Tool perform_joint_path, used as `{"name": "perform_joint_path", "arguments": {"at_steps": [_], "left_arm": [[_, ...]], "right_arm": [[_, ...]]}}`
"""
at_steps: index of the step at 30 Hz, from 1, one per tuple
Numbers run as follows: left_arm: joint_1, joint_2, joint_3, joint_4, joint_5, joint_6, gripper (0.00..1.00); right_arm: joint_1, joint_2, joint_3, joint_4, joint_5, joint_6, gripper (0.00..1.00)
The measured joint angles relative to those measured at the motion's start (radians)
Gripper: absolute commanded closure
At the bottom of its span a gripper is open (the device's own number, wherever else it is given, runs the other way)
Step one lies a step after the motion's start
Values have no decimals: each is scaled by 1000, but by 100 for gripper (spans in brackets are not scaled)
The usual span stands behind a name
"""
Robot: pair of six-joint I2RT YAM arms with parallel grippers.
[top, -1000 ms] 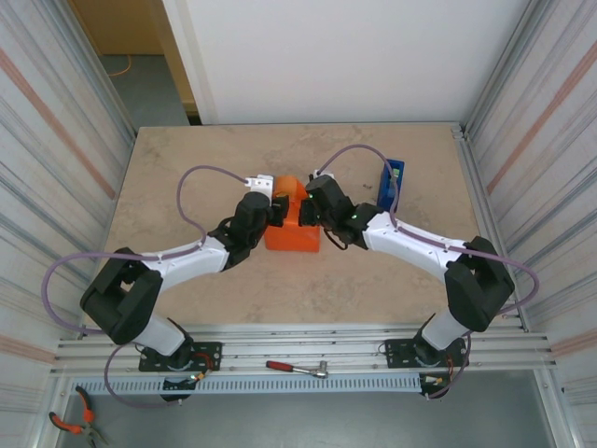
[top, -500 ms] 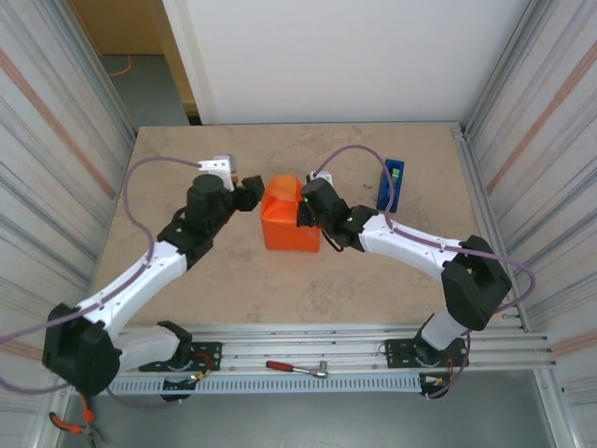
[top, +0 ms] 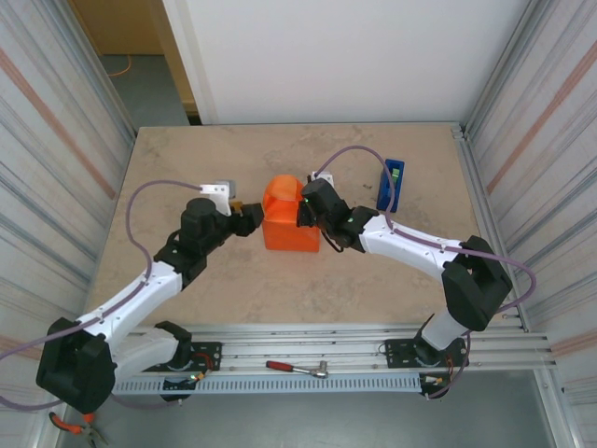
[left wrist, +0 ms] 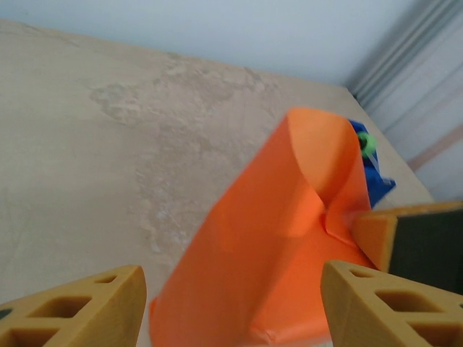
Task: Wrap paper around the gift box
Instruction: Fold the seventh fold of the wrapping paper on the gift box.
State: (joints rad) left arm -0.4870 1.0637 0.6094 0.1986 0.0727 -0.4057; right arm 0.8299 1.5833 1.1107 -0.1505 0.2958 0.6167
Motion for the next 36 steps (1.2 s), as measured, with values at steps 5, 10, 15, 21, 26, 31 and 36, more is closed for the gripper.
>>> {"name": "perform_joint_path", "arguments": {"at_steps": [5, 10, 15, 21, 26, 31, 36], "left_arm": [[-24, 56, 0, 66, 6, 35, 42], [-31, 125, 4, 102, 1, 61, 49], [-43, 186, 26, 141, -13, 76, 60], [-46, 235, 46, 191, -20, 92, 100], [-56, 253, 50, 201, -28, 99, 68], [-63, 262, 71, 204, -39, 94, 100], [-63, 259, 78, 195, -52, 97, 75]], "right_arm": [[0, 0, 0, 0, 0, 1, 100], [0, 1, 0, 0, 0, 1, 100], [0, 6, 6, -6, 1, 1, 100], [0, 7, 11, -12, 3, 1, 100], [0, 8, 12, -12, 3, 3, 100], [0, 9, 14, -15, 3, 3, 100], [0, 13, 20, -21, 5, 3, 100]]}}
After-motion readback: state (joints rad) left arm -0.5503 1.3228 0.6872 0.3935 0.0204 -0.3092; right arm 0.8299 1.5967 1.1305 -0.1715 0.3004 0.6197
